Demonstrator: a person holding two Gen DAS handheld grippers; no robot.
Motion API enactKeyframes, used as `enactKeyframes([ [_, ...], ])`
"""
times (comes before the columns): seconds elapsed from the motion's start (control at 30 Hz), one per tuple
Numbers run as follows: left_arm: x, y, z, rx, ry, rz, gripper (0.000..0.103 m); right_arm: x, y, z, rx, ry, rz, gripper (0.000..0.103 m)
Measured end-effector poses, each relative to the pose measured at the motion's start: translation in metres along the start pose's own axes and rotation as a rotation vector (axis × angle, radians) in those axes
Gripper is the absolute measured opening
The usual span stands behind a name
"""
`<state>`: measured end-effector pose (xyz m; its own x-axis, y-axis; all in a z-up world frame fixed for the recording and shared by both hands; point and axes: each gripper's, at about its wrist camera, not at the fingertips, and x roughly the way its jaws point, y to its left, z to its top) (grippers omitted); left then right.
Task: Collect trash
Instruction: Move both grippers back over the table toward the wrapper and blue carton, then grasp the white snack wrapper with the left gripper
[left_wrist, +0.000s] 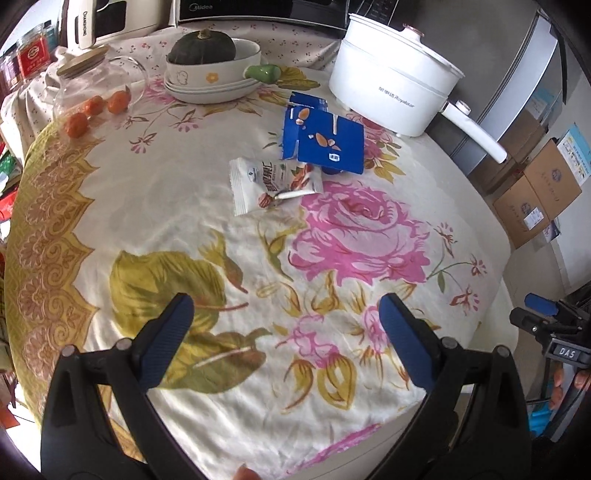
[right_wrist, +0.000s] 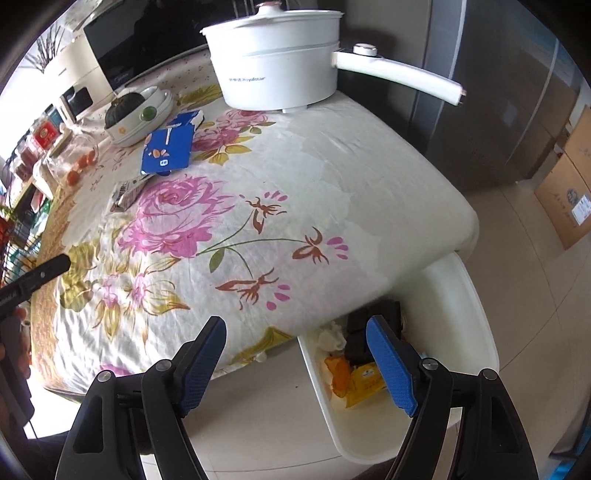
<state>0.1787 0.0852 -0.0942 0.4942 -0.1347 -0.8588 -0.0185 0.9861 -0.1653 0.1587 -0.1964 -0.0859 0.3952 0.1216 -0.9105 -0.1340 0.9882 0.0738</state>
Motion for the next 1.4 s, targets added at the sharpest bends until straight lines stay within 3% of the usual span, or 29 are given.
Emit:
enactKeyframes([
  [0.1,0.014,0.008,0.018,-0.004,-0.001,-0.022,0.098,0.010,0.002,0.017,0.005,0.021,0.013,0.080],
  [0.23,0.025,0.031,0.047,-0.132,-0.018,-0.101,0.097,0.021,0.004,0.045,-0.001,0.014,0.009,0.080],
  [0.37,0.048,0.036,0.061,-0.129,0.025,-0.081,0.087,0.034,0.012,0.068,-0.023,0.002,0.006,0.080],
  [0.5,0.074,0.039,0.063,-0.138,0.058,-0.103,0.067,0.050,0.027,0.088,-0.052,-0.004,0.016,0.080],
  [0.57,0.078,0.036,0.062,-0.108,0.041,-0.093,0.061,0.057,0.037,0.098,-0.072,-0.008,0.022,0.080],
  [0.63,0.081,0.029,0.063,-0.065,0.059,-0.094,0.031,0.063,0.047,0.107,-0.096,-0.016,0.035,0.080],
  [0.7,0.082,0.025,0.063,-0.055,0.066,-0.099,0.027,0.067,0.057,0.115,-0.114,-0.022,0.048,0.080],
  [0.8,0.080,0.023,0.064,-0.031,0.067,-0.112,0.012,0.073,0.071,0.125,-0.123,-0.029,0.065,0.080],
  [1.03,0.051,0.044,0.064,-0.005,0.057,-0.112,0.010,0.085,0.103,0.145,-0.155,-0.047,0.084,0.081],
  [1.13,0.035,0.069,0.060,-0.037,0.041,-0.106,0.010,0.090,0.117,0.153,-0.192,-0.054,0.095,0.086],
  [1.27,0.026,0.102,0.050,-0.088,0.039,-0.086,0.010,0.093,0.144,0.161,-0.359,-0.087,0.092,0.096],
  [1.33,0.025,0.116,0.046,-0.112,0.042,-0.080,0.010,0.095,0.161,0.160,-0.494,-0.113,0.050,0.103],
  [1.4,0.024,0.126,0.042,-0.132,0.043,-0.077,0.010,0.102,0.176,0.161,-0.597,-0.116,0.004,0.103],
])
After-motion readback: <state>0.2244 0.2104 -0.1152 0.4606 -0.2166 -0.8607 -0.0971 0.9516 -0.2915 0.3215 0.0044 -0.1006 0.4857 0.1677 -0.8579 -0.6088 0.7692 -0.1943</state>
